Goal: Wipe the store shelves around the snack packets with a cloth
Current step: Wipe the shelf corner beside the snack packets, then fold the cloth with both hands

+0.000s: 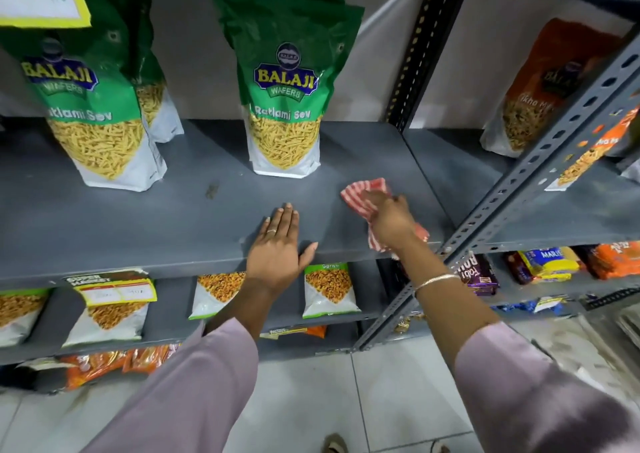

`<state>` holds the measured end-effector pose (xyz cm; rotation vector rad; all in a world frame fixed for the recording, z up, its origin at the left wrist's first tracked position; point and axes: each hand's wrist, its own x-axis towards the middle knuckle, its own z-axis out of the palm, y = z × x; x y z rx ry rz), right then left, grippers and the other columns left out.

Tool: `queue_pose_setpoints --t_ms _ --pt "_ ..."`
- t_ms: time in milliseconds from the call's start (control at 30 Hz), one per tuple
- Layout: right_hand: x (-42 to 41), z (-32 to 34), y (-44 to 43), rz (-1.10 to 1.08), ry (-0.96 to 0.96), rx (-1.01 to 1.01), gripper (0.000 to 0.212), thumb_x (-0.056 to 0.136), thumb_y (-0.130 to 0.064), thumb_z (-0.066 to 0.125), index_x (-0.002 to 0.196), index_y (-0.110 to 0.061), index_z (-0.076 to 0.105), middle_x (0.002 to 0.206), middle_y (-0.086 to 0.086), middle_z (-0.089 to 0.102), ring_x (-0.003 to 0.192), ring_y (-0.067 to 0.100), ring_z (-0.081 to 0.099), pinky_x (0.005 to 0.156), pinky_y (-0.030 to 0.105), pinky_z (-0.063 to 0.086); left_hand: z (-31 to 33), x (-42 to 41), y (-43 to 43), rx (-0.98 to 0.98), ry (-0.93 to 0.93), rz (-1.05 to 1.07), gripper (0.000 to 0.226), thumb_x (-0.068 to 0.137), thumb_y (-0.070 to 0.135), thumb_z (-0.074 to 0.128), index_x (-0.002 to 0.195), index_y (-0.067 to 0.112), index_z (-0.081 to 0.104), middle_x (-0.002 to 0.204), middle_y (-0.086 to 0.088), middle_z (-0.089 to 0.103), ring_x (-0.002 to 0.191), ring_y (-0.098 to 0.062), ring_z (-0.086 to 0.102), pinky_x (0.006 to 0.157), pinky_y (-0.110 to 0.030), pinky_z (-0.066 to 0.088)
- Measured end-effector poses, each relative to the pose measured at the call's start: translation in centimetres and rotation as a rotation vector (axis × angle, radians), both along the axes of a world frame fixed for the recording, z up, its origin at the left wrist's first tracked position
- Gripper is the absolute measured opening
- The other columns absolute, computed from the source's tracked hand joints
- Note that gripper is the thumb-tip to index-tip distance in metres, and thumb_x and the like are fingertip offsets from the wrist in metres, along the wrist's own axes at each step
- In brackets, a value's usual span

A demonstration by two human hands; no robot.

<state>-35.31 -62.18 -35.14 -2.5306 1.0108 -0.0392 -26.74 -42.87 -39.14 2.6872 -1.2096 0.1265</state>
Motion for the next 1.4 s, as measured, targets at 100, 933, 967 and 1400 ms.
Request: queue_pose_setpoints --t_ms 100,933,967,1400 --pt "0.4 0.9 1.0 0.246 -0.094 0.160 0.047 0.088 0.004 0.053 0.130 -0.016 0.058 0.131 0.011 0.059 0.104 0.019 0.067 0.100 0.028 0.051 0.2 0.0 0.1 0.024 0.015 -0.013 0.083 0.083 0.055 0.012 0.137 -0.002 0.040 0.145 -0.019 0.037 0.135 -0.029 0.034 0.112 -0.039 0.021" --pt "-0.7 5.7 -0.9 0.665 0.271 0.482 0.045 0.088 0.011 0.054 0.132 0.002 0.053 0.122 0.007 0.058 0.082 -0.009 0.062 0.080 0.010 0.046 2.7 -1.0 0.0 -0.475 0.387 0.271 0.050 0.098 0.044 0.033 0.121 0.009 0.060 0.124 -0.013 0.062 0.115 -0.030 0.054 0.093 -0.035 0.041" --pt "-0.3 6.5 -0.8 0.575 0.141 0.482 0.045 0.089 0.012 0.051 0.133 0.002 0.051 0.121 0.010 0.059 0.081 -0.005 0.063 0.079 0.011 0.047 3.3 -1.0 -0.3 -0.502 0.427 0.330 0.045 0.099 0.039 0.035 0.115 0.007 0.063 0.117 -0.017 0.065 0.109 -0.034 0.056 0.088 -0.037 0.042" --pt "3.4 3.4 1.8 -0.208 -0.155 0.480 0.022 0.079 -0.005 0.072 0.064 -0.001 0.057 0.063 0.009 0.053 0.055 0.016 0.062 0.042 0.019 0.046 6.2 0.8 -5.3 -0.581 0.940 0.624 0.037 0.086 0.017 0.065 0.111 -0.010 0.058 0.111 -0.021 0.064 0.102 -0.034 0.061 0.080 -0.035 0.049"
